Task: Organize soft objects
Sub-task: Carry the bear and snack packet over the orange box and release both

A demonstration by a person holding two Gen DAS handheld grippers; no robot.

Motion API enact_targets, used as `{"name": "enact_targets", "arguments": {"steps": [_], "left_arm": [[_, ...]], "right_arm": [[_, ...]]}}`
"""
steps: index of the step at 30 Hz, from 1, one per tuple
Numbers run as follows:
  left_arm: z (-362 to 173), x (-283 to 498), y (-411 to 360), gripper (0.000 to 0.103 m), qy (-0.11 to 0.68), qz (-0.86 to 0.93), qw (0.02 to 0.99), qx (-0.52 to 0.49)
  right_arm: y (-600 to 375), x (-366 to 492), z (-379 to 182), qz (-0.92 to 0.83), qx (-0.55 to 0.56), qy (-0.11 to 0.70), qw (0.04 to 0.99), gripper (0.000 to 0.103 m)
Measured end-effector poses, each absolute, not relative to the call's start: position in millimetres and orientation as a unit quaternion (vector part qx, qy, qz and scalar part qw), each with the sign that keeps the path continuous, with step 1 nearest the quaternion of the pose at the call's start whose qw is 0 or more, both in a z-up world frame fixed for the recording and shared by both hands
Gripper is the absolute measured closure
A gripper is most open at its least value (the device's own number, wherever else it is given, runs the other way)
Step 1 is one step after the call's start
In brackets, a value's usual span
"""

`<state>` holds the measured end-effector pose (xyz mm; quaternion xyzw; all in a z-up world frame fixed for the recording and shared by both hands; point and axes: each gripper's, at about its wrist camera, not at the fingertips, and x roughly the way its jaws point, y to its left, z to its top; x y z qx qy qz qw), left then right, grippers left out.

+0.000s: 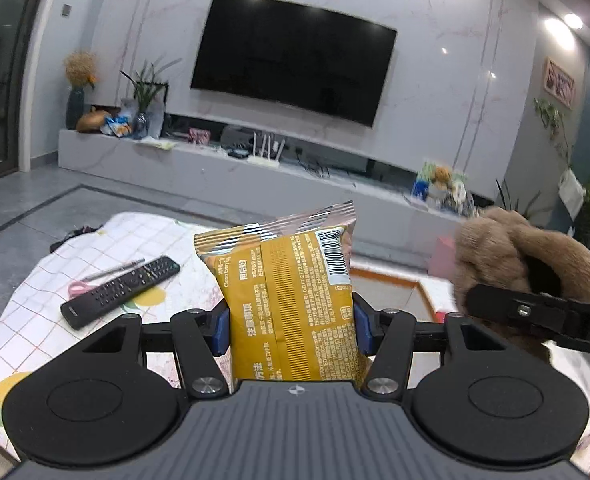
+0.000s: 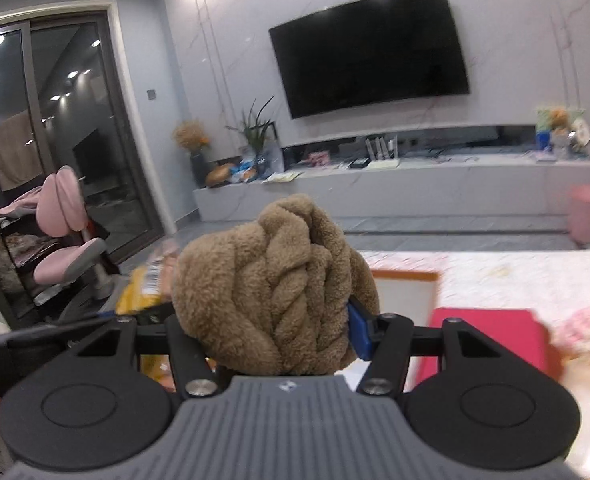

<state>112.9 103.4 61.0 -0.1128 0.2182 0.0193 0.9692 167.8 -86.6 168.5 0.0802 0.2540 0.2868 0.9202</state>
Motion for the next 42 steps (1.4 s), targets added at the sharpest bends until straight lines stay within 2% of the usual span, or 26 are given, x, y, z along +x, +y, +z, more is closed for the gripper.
{"name": "enact_targets", "arguments": {"steps": [8, 15, 18, 21, 28, 36, 38, 40, 42], "left_arm": [[29.8, 148.0, 99.9, 0.041, 0.284, 0.038, 0.957, -0.050], [19.8, 143.2, 84.6, 0.040, 0.294, -0.006, 0.956, 0.005], [17.0, 143.4, 84.5, 0.033, 0.296, -0.018, 0.955, -0.013], [22.7, 142.8, 92.3, 0.011, 0.272, 0.004, 0.962, -0.018], [46.7, 133.0, 105.0, 0.009, 0.238, 0.043, 0.969, -0.052], [46.7, 137.8, 113.7, 0.009, 0.266, 0.058, 0.958, -0.083], [49.3, 136.7, 114.1, 0.009, 0.267, 0.054, 0.958, -0.090], [51.8, 133.9, 113.0, 0.009, 0.262, 0.051, 0.959, -0.094], [55.1, 130.3, 110.1, 0.009, 0.257, 0.050, 0.960, -0.096]], "right_arm": [[-36.0, 211.5, 114.3, 0.272, 0.100, 0.334, 0.897, 0.045], [-37.9, 230.6, 74.4, 0.211, 0.061, 0.385, 0.896, 0.045], [-41.1, 228.1, 72.6, 0.207, 0.017, 0.378, 0.902, 0.045], [-52.0, 228.3, 73.4, 0.216, 0.013, 0.376, 0.901, 0.045], [-47.9, 226.2, 70.4, 0.230, 0.002, 0.382, 0.895, 0.045], [-31.6, 224.7, 71.4, 0.219, -0.021, 0.384, 0.897, 0.041], [-31.0, 225.0, 76.2, 0.225, -0.016, 0.380, 0.897, 0.031], [-31.6, 222.5, 79.6, 0.231, -0.017, 0.375, 0.898, 0.008], [-34.8, 218.3, 86.2, 0.238, -0.015, 0.361, 0.902, 0.007]]}}
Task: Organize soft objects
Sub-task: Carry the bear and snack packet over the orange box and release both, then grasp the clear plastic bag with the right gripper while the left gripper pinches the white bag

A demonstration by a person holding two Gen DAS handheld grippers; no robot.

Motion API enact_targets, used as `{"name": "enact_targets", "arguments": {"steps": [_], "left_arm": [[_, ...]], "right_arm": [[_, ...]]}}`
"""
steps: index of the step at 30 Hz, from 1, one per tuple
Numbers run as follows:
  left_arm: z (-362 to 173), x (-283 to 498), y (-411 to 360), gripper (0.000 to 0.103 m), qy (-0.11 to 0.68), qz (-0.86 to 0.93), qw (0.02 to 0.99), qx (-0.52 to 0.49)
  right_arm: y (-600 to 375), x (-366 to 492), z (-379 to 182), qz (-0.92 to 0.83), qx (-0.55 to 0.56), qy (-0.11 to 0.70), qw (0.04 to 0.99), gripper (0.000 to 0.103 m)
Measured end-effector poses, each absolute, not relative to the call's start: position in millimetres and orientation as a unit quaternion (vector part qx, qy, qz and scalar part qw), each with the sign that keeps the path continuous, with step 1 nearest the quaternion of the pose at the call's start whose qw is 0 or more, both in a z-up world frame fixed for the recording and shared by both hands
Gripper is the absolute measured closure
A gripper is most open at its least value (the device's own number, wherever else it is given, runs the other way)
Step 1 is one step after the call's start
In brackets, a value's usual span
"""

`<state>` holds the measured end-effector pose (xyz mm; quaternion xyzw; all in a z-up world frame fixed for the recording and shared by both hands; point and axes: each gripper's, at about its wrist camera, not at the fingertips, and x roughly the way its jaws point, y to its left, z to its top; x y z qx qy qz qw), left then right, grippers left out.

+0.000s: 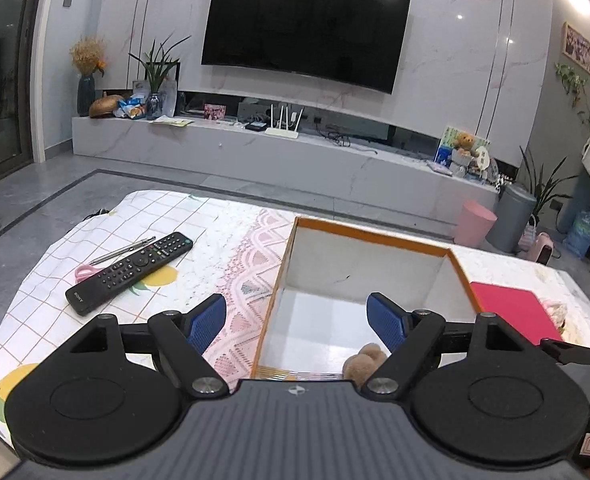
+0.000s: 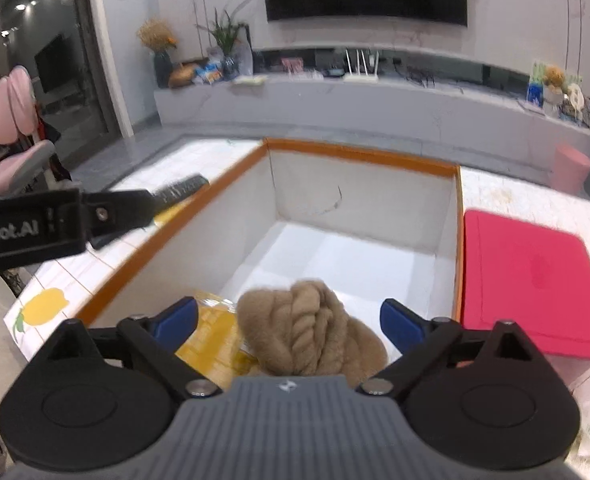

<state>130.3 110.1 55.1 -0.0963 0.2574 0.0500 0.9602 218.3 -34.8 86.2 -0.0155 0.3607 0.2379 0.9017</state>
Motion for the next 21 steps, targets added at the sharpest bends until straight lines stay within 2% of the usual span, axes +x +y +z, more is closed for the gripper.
{"name": "enact_targets", "arguments": {"steps": [8, 13, 17, 21], "left_arm": [[73.1, 111.5, 71.9, 0.009, 0.245, 0.010, 0.964, -0.105], [82.3, 99.4, 28.3, 0.009, 0.248, -0.042, 0.964, -0.091], [76.3, 96.5, -12.9, 0.009, 0.264, -0.075, 0.958, -0.080], [55.6, 100.4, -58.2, 0.009, 0.287, -0.123, 0.949, -0.042]], "right_arm": [[-86.3, 199.2, 127.3, 0.226, -0.013, 0.316, 0.921, 0.006], [-159.5, 187.1, 153.5, 0.166, -0.077, 0.290, 0.939, 0.005], [-237.0, 181.9, 150.5, 0.095, -0.089, 0.309, 0.942, 0.004], [-316.1, 178.1, 119.0, 0.006, -0.067, 0.353, 0.933, 0.003]]}}
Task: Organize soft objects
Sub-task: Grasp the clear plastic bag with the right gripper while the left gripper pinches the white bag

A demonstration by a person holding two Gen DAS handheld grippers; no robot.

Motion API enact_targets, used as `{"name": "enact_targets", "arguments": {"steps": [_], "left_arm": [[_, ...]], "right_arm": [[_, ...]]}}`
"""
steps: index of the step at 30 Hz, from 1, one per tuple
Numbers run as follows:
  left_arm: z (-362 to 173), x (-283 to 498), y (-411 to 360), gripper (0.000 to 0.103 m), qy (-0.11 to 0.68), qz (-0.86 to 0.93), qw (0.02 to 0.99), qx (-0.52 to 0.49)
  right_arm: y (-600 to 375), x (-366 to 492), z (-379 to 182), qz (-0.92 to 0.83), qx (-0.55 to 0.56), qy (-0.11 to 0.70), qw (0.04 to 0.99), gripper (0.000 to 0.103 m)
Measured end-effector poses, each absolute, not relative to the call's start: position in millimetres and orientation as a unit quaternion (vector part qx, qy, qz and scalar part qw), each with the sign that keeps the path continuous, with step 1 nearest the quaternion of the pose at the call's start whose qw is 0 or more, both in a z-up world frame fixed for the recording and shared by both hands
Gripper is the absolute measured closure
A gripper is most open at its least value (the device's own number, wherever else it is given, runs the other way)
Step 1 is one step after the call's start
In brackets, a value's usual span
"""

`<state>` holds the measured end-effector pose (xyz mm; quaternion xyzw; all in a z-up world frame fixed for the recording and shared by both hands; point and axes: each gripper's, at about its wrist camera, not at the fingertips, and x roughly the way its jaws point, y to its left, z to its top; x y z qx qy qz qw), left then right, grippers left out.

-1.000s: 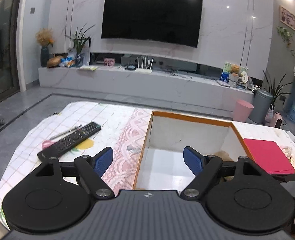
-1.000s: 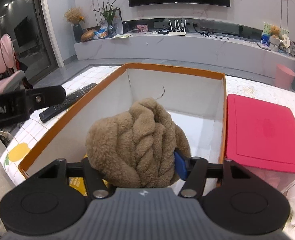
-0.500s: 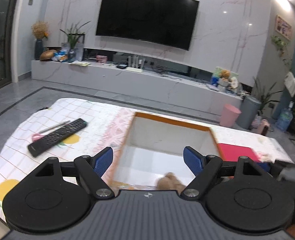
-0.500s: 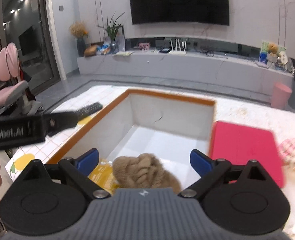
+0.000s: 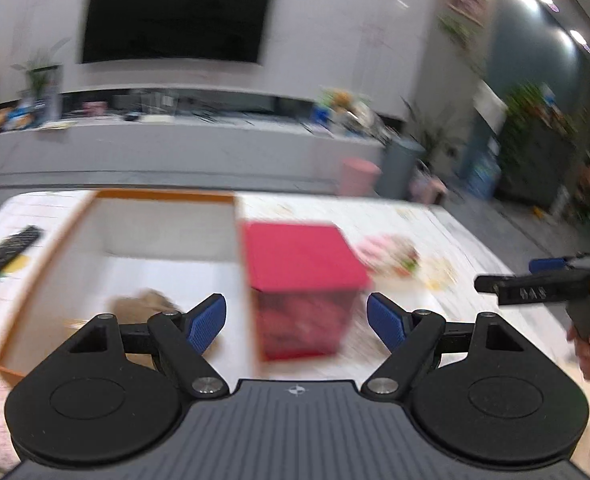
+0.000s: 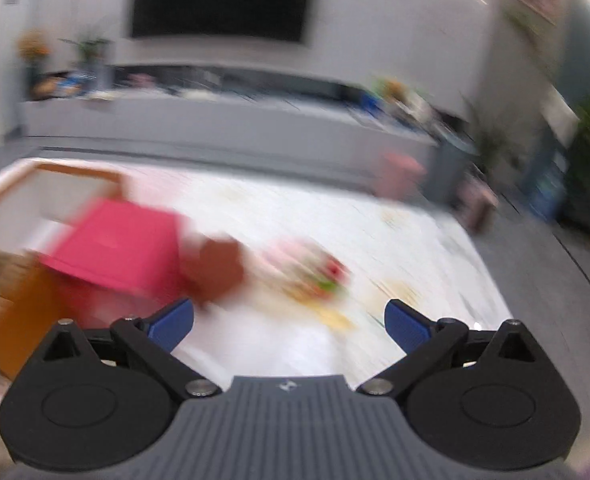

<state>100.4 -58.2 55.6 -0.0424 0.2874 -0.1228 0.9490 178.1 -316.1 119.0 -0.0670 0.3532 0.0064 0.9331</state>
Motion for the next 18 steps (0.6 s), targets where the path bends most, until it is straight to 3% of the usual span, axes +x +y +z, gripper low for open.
{"name": "enact_targets", "arguments": {"steps": [7, 18], "left_arm": [[-0.7, 116.6, -133.6, 0.009, 0.306, -0.150, 0.940, 0.008], [-60.8, 145.4, -197.1, 0.009, 0.271, -0.151, 0.949, 0.044]], "right_arm": [[-386.7, 185.9, 45.5, -0.046, -0.021, 0.435, 0.899, 0.003], [-412.0, 208.8, -2.7, -0.045, -0.002, 0.493, 0.869, 0.004]]}}
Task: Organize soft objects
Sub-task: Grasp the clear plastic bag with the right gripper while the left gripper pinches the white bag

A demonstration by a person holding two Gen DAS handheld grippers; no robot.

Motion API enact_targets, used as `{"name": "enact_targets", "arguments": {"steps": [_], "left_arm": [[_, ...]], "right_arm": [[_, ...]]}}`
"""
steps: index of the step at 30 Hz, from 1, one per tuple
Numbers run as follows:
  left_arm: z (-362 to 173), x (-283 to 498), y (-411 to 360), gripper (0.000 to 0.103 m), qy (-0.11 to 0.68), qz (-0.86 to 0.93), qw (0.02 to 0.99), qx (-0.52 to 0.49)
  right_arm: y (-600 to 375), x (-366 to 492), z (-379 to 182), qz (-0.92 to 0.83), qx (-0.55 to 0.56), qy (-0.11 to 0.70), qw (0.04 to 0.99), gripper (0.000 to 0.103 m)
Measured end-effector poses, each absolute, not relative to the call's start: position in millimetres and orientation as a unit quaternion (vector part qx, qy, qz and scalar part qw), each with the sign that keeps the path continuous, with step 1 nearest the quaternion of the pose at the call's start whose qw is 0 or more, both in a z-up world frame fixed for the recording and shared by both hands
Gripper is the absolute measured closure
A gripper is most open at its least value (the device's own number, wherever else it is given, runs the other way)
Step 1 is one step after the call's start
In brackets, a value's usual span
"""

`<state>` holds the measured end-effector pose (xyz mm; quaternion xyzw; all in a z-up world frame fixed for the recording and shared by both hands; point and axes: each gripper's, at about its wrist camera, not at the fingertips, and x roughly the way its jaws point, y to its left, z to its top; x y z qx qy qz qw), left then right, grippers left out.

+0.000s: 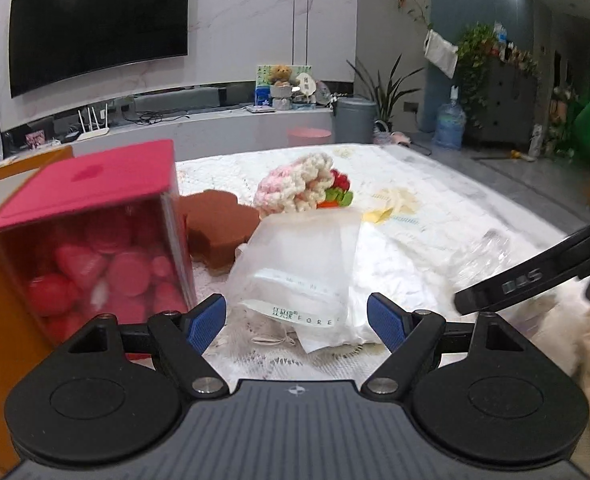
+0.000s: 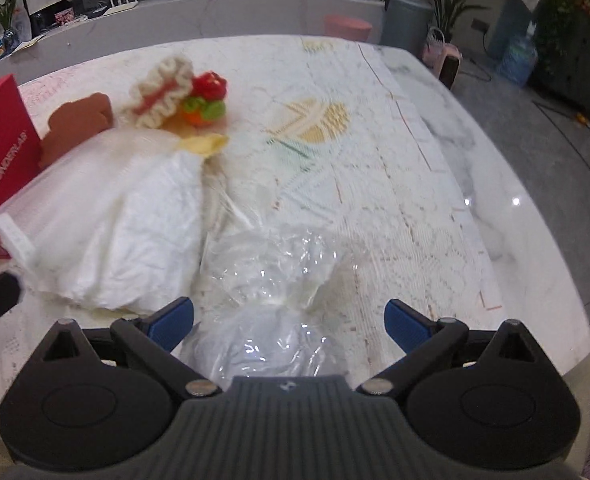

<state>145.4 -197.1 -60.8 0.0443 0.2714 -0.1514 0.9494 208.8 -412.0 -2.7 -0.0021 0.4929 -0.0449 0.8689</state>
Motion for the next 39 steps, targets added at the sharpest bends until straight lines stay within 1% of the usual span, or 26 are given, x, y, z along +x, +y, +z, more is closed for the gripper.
{"name": "enact_targets", "arguments": {"steps": [2, 5, 6, 8, 9, 10, 11, 12, 13, 14, 15, 16, 17, 18, 22, 28, 39], "left_arm": [[-66.2, 147.2, -198.9, 0.009, 0.268, -0.134, 0.953, 0.046], [-73.4, 152.0, -197.2, 0.009, 0.264, -0.101, 0.959, 0.028], [-75.1, 154.2, -196.3, 0.009, 0.268, -0.104, 0.958, 0.023], [-76.4, 158.8, -194.8, 0.009, 0.273, -0.109, 0.956, 0.014], [-77.0, 160.8, -194.6, 0.014, 0.272, -0.108, 0.956, 0.010], [-77.2, 160.8, -193.8, 0.028, 0.268, -0.106, 0.957, 0.004], [-77.7, 160.5, -193.2, 0.036, 0.260, -0.106, 0.960, -0.001], [-77.1, 157.6, -191.7, 0.051, 0.252, -0.106, 0.962, -0.006], [-75.4, 154.2, -189.8, 0.060, 0.246, -0.106, 0.963, -0.010], [-74.0, 150.4, -187.6, 0.065, 0.241, -0.104, 0.965, -0.015], [-72.3, 147.8, -186.1, 0.076, 0.237, -0.098, 0.966, -0.018], [-70.3, 144.9, -184.4, 0.084, 0.230, -0.094, 0.968, -0.021], [-68.0, 142.9, -183.1, 0.086, 0.224, -0.093, 0.970, -0.021], [-64.7, 139.9, -181.0, 0.092, 0.218, -0.094, 0.971, -0.021], [-51.2, 133.8, -174.3, 0.097, 0.209, -0.099, 0.973, -0.023], [-35.7, 134.0, -170.7, 0.098, 0.204, -0.103, 0.973, -0.016], [4.8, 125.9, -175.0, 0.099, 0.173, -0.105, 0.979, -0.019]], "right_arm": [[-416.7, 211.8, -6.7, -0.043, 0.007, 0.496, 0.867, 0.005], [-418.7, 216.0, -10.5, -0.030, 0.012, 0.504, 0.863, 0.016], [-417.4, 217.4, -12.0, -0.024, 0.008, 0.506, 0.862, 0.024], [-412.6, 219.1, -13.9, -0.013, -0.009, 0.508, 0.861, 0.026], [-410.0, 219.2, -13.6, -0.011, -0.018, 0.506, 0.862, 0.030], [-408.2, 219.3, -12.8, -0.006, -0.021, 0.504, 0.863, 0.033], [-406.8, 219.5, -12.0, -0.002, -0.023, 0.505, 0.863, 0.033], [-405.7, 219.3, -11.9, -0.002, -0.026, 0.506, 0.862, 0.033], [-404.3, 218.7, -11.9, -0.001, -0.031, 0.505, 0.863, 0.033], [-404.1, 217.9, -12.3, 0.000, -0.033, 0.503, 0.864, 0.033], [-403.6, 217.2, -12.3, 0.000, -0.035, 0.502, 0.864, 0.033], [-403.6, 216.9, -12.3, 0.001, -0.035, 0.502, 0.864, 0.033], [-403.6, 216.6, -12.5, 0.001, -0.035, 0.502, 0.864, 0.033], [-403.6, 216.3, -12.6, 0.002, -0.036, 0.502, 0.864, 0.033], [-402.6, 214.5, -11.8, 0.004, -0.042, 0.501, 0.864, 0.035], [-395.2, 211.1, -2.6, 0.018, -0.062, 0.493, 0.868, 0.041], [-390.8, 198.2, 35.8, 0.020, -0.052, 0.447, 0.893, 0.042]]}}
